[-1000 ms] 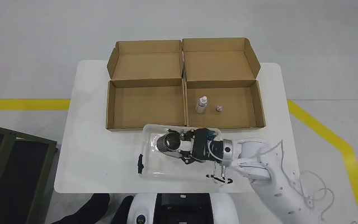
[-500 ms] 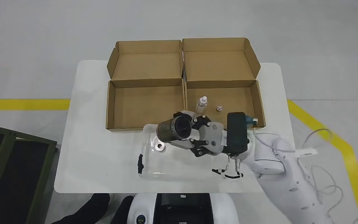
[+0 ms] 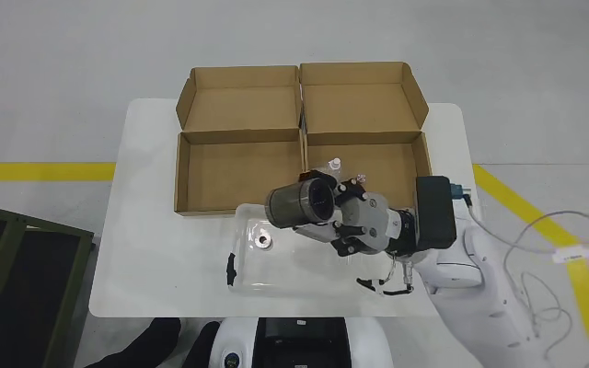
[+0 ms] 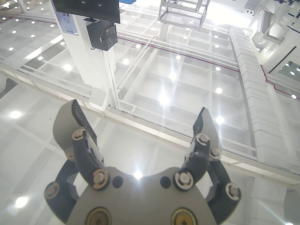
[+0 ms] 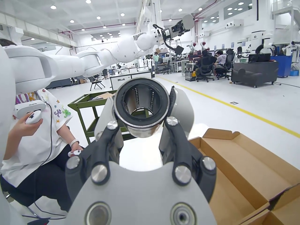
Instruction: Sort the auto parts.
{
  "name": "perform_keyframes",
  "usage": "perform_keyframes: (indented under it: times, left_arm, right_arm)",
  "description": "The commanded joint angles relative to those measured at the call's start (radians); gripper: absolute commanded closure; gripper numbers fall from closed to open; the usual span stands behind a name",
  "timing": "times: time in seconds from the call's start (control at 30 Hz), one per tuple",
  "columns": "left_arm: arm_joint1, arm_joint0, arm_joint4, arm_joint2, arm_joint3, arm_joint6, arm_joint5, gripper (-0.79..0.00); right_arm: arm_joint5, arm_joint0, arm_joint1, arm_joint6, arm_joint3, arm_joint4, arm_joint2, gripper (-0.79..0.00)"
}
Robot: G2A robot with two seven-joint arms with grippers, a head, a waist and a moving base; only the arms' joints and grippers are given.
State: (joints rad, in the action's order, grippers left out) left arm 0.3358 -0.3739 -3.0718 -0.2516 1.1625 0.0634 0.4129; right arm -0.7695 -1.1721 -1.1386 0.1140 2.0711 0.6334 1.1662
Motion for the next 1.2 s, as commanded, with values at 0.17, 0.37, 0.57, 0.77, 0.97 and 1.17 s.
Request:
perform_keyframes:
  times: [0.17, 0.37, 0.57, 0.77, 0.97, 1.17]
  left_arm:
    - [0.000, 0.000, 0.000, 0.000, 0.000, 0.000, 0.000, -0.785]
    - [0.000, 0.000, 0.000, 0.000, 0.000, 0.000, 0.000, -0.785]
    - [0.000, 0.000, 0.000, 0.000, 0.000, 0.000, 0.000, -0.785]
    - [0.000, 0.000, 0.000, 0.000, 0.000, 0.000, 0.000, -0.785]
    - [0.000, 0.000, 0.000, 0.000, 0.000, 0.000, 0.000, -0.785]
    - [0.000, 0.000, 0.000, 0.000, 0.000, 0.000, 0.000, -0.785]
  right_arm:
    - [0.001, -0.004, -0.001, -0.003, 0.013, 0.002, 0.010, 0.000]
    - [0.022, 0.002, -0.004, 0.010, -0.010, 0.016, -0.008, 0.000]
    - [0.057, 0.018, -0.010, 0.051, -0.032, 0.066, -0.044, 0.000]
    - [0.098, 0.039, -0.017, 0.098, -0.039, 0.147, -0.096, 0.000]
    - [0.179, 0.086, -0.031, 0.172, -0.093, 0.260, -0.175, 0.000]
    - [0.262, 0.155, -0.052, 0.211, -0.186, 0.349, -0.252, 0.000]
